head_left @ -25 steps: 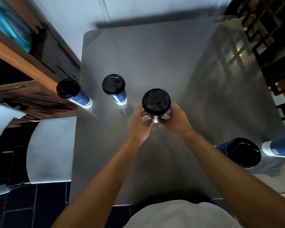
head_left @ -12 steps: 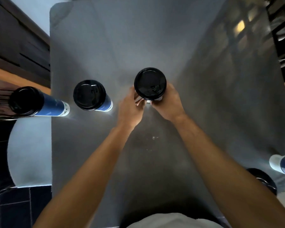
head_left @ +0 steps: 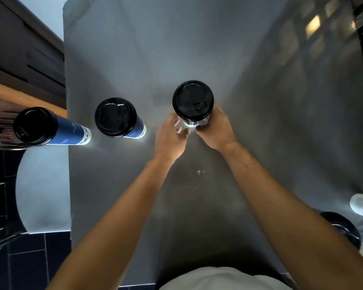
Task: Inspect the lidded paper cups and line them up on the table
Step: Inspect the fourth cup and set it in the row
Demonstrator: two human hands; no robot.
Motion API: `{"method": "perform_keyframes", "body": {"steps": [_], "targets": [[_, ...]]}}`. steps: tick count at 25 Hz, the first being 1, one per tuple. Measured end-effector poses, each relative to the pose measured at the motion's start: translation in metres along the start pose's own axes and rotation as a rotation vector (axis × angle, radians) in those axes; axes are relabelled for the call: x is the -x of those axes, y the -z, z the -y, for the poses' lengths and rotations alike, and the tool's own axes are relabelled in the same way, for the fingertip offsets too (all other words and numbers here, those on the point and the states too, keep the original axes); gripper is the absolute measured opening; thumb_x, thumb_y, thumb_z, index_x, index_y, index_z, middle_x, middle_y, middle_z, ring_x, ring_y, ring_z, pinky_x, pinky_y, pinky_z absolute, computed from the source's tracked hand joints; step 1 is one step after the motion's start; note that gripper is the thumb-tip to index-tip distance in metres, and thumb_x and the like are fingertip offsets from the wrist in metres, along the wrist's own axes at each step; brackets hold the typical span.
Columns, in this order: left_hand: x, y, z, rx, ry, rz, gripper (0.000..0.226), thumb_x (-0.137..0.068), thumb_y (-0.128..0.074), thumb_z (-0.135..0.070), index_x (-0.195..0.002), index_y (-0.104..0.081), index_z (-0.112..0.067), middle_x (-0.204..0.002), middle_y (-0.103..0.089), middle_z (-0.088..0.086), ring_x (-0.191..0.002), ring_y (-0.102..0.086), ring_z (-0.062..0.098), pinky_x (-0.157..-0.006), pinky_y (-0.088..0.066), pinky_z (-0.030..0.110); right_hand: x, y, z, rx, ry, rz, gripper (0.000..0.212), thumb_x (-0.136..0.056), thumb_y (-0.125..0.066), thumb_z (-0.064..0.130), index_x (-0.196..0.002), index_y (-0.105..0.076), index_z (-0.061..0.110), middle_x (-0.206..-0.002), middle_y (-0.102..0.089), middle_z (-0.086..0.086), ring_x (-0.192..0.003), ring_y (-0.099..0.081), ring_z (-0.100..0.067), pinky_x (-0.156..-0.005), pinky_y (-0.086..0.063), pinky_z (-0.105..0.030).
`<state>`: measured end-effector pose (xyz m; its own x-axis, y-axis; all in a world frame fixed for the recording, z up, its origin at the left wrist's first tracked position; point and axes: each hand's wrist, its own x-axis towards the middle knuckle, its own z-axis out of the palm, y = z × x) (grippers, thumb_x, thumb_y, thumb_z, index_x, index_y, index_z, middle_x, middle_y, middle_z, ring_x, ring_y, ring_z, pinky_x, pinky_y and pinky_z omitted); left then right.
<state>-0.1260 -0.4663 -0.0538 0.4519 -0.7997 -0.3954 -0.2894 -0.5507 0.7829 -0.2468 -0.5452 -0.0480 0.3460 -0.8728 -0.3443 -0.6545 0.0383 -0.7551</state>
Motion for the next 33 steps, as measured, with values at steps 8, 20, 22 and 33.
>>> {"method": "perform_keyframes", "body": {"steps": [8,20,22,33], "targets": [[0.066,0.005,0.008,-0.071,0.119,0.045,0.066,-0.09,-0.073,-0.02,-0.149,-0.046,-0.012,-0.148,-0.056,0.004,-0.135,-0.055,0.017,-0.114,-0.045,0.04,0.071,0.014,-0.007,0.0,-0.152,0.062,0.087,-0.084,-0.069,0.014,-0.16,-0.025,0.013,-0.159,-0.038,-0.011,-0.143,-0.043,-0.027,-0.115,-0.042,-0.044],[0.196,-0.028,0.004,0.083,-0.24,0.159,0.029,-0.091,-0.066,0.001,-0.119,-0.072,-0.005,-0.123,-0.073,0.01,-0.116,-0.066,0.016,-0.101,-0.049,0.035,0.261,0.092,-0.022,0.042,0.103,-0.353,0.039,-0.087,-0.071,0.014,-0.124,-0.06,0.018,-0.128,-0.058,-0.002,-0.117,-0.059,-0.012,-0.102,-0.047,-0.027],[0.215,-0.048,-0.004,0.074,-0.295,0.219,0.029,-0.091,-0.066,0.0,-0.117,-0.073,-0.01,-0.12,-0.074,0.008,-0.111,-0.065,0.01,-0.1,-0.049,0.034,0.287,0.116,-0.038,0.064,0.121,-0.476,0.029,-0.087,-0.069,0.012,-0.115,-0.063,0.017,-0.12,-0.06,0.0,-0.109,-0.06,-0.011,-0.097,-0.047,-0.022],[0.276,-0.147,-0.043,-0.099,-0.365,0.239,0.086,-0.084,-0.074,-0.004,-0.153,-0.037,-0.041,-0.144,-0.049,-0.008,-0.139,-0.045,0.01,-0.115,-0.038,0.035,0.302,0.2,-0.142,0.008,0.043,-0.247,0.042,-0.082,-0.066,0.011,-0.122,-0.061,0.021,-0.13,-0.043,0.002,-0.118,-0.047,-0.012,-0.099,-0.034,-0.02]]}}
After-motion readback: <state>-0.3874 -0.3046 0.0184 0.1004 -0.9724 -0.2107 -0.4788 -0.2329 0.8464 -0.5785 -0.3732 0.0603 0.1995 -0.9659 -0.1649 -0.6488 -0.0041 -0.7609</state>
